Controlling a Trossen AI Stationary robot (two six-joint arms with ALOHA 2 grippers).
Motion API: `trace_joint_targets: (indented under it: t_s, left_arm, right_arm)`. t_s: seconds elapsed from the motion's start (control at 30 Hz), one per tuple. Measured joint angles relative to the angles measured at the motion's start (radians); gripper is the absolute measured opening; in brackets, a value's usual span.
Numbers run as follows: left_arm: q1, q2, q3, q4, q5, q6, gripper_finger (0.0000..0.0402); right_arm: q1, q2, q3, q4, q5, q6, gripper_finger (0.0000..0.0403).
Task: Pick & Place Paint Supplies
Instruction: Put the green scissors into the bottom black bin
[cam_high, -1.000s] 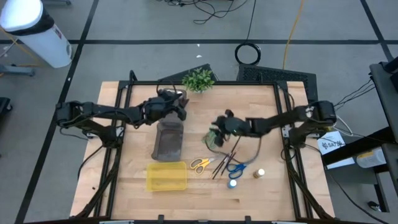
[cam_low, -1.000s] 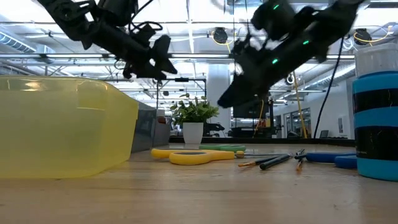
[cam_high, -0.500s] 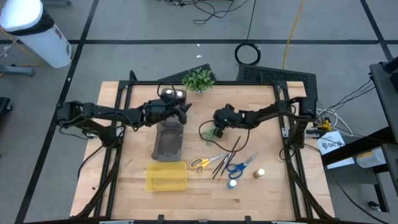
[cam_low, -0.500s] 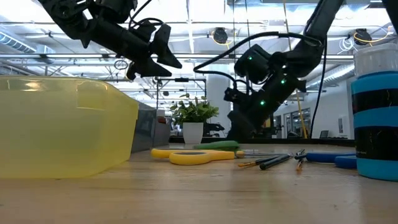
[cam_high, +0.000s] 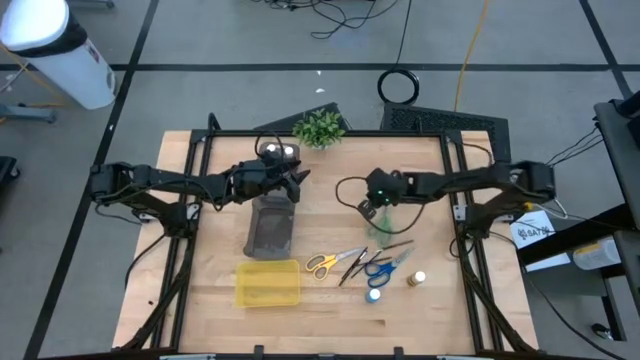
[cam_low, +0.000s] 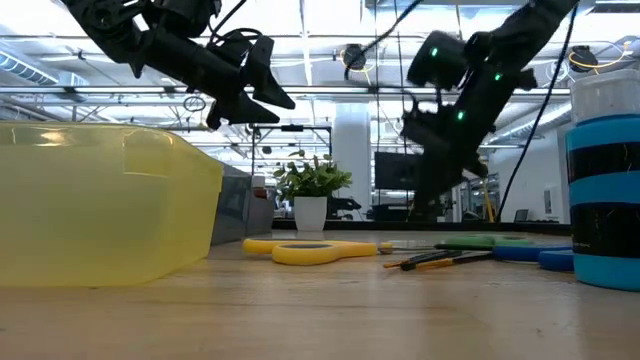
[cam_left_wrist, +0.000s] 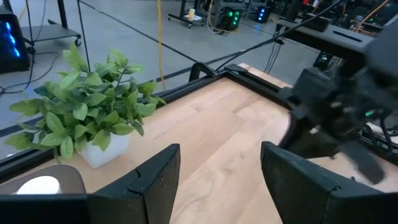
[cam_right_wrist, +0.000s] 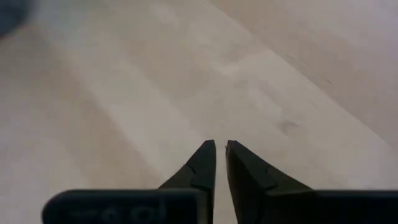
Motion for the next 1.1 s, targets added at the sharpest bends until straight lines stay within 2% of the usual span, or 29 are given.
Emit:
trace_joint_targets:
  t_s: [0.2,0.37,0.47,0.63,0.87,1.0,1.1]
  left_arm:
    - [0.000,0.000,0.000,-0.011,0.000,0.000,0.0234]
    - [0.000,0.000,0.000,-0.016,0.000,0.000,0.0235]
    - [0.000,0.000,0.000,-0.016,0.000,0.000,0.0235]
    - [0.000,0.000,0.000,-0.008,-0.001,0.000,0.0235]
    - [0.000,0.000,0.000,-0.008,-0.001,-0.002,0.0235]
    - [0.000,0.000,0.000,-0.008,-0.001,-0.002,0.0235]
    - [0.000,0.000,0.000,-0.008,-0.001,-0.002,0.0235]
  right_arm:
    - [0.137,-0.101,-0.043,-0.037,-0.197,-0.285,0.0012]
    - [0.287,-0.132,-0.110,-0.233,-0.168,-0.331,0.0001]
    - [0.343,-0.132,-0.153,-0.273,-0.136,-0.343,0.0001]
    - [0.321,-0.133,-0.196,-0.259,-0.110,-0.350,0.0000]
    - [0.280,-0.109,-0.230,0.010,-0.171,-0.451,0.0000]
    - [0.251,-0.061,-0.230,0.217,-0.116,-0.531,0.0000]
    - [0.224,-0.046,-0.230,0.309,-0.114,-0.562,0.0000]
